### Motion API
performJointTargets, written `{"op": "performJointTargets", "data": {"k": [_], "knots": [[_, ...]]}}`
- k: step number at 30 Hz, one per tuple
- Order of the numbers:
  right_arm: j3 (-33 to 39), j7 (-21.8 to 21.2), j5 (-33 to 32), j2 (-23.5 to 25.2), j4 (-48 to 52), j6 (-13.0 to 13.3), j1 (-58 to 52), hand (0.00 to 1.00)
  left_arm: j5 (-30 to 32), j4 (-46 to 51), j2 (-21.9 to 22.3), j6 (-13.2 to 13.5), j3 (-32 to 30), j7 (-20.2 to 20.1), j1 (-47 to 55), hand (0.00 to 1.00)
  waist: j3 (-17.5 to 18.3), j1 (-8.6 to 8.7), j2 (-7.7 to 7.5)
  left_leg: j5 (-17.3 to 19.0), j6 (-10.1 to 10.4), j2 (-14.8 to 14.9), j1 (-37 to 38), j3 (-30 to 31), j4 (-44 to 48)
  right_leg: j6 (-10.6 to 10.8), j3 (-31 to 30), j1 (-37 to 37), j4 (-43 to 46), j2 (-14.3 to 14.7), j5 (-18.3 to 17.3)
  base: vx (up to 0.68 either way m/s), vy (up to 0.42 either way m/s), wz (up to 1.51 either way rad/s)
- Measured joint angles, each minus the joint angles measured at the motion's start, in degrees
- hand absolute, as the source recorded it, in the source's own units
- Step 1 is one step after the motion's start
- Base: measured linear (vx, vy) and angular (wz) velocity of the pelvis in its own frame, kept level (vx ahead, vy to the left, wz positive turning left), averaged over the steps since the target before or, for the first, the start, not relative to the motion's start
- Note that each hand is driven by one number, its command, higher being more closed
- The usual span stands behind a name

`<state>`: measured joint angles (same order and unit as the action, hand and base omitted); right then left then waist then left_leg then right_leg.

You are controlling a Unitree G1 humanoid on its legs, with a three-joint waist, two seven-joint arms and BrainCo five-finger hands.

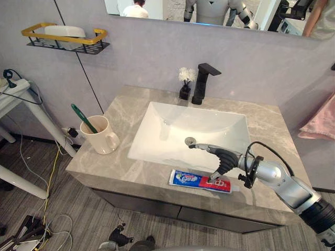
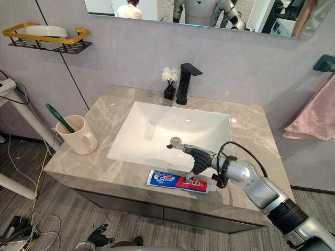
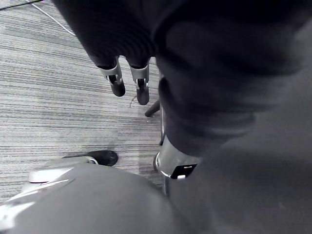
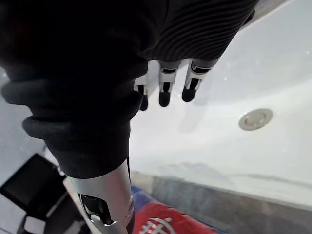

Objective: Organize washtable

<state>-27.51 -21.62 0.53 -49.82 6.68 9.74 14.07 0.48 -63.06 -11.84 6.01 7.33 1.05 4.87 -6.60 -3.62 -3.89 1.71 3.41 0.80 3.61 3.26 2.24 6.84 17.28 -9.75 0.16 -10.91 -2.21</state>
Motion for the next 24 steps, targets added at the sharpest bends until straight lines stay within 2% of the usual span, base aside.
{"op": "performJointTargets", "data": {"k": [12, 19, 24], "knots": [[-0.09, 1.93, 6.15, 0.34, -2.0, 0.71, 0.25, 0.0, -2.12, -0.29, -0.33, 0.09, 2.57, 0.03, -1.05, 0.0, -1.65, -0.38, 0.69, 0.17, 0.08, -0.05, -1.12, 1.34, 2.17, -0.05, 1.45, -0.56, -0.39, 0.16, 0.06, -0.03, -0.001, 0.05], [1.78, 2.84, 8.01, 3.56, -3.16, 0.65, -0.15, 0.0, -2.1, -0.64, -0.58, 0.07, 3.55, 0.05, -1.43, 0.0, -2.19, -0.36, 0.88, 0.17, 0.08, -0.05, -1.11, 1.5, 2.67, -0.07, 1.56, -0.89, -0.42, 0.2, 0.09, -0.01, 0.002, 0.0], [4.99, 6.31, 10.63, 7.98, -3.11, 0.56, -1.7, 0.0, -2.1, -0.64, -0.48, 0.03, 3.63, 0.17, -1.56, 0.0, -2.71, -0.34, 1.22, 0.17, 0.08, 0.01, -1.1, 1.49, 2.81, -0.11, 1.53, -0.96, -0.42, 0.27, 0.2, 0.0, 0.0, 0.0]]}}
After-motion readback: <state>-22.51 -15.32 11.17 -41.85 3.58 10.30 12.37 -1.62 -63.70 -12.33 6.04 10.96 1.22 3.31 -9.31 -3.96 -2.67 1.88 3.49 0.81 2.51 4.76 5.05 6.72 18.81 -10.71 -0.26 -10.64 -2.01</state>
